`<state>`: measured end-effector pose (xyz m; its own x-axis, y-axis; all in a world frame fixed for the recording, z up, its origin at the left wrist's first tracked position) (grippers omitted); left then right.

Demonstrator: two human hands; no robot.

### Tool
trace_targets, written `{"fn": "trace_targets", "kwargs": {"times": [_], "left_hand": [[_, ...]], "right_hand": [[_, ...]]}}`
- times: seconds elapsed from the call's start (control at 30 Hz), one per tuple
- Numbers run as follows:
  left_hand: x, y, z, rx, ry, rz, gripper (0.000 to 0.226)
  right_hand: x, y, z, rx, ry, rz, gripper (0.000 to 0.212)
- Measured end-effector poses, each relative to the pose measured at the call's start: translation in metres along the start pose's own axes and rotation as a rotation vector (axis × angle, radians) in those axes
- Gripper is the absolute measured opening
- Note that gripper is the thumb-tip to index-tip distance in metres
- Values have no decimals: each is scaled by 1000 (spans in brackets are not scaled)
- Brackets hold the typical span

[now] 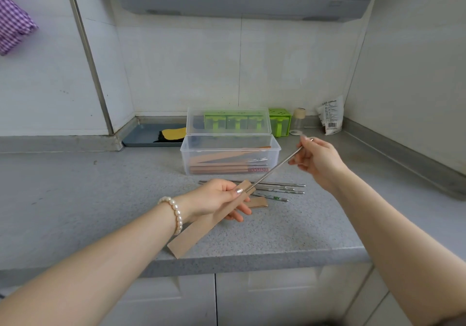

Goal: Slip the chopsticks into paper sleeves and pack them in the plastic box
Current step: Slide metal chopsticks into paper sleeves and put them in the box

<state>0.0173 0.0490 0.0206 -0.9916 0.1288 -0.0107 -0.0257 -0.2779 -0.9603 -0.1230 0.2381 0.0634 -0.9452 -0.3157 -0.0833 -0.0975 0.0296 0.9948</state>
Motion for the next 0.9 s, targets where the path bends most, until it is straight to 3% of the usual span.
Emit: {"fn": "trace_targets", "kwargs": {"times": [0.2,0.33,0.57,0.83,0.9], "left_hand": [[0,-5,2,-12,6,25,29],[-1,-3,6,8,6,45,29],[-1,-2,9,40,6,53,30],[-3,4,12,45,31,87,27],[-3,4,11,20,19,80,27]], "right_hand": [[-3,-17,-22,-255,183,-160,28],[-8,-17,-32,-472,188,-146,33],[-25,-16,-55,-949,145,47,75],[-43,-23,-67,-1067,387,22,85],[-47,-25,-68,-1057,432,9,70]]}}
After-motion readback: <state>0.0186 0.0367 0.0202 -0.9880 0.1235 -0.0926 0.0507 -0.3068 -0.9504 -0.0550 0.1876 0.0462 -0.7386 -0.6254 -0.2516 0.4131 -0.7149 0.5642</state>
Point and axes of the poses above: each hand's wrist, its own x-axis towards the middle knuckle, its own z-axis out of the back of the hand, y = z × x, the point moved 4 cm from there along x, towards the middle knuckle, and after that the axes turned 10 degrees about -z, right-handed, at the moved point
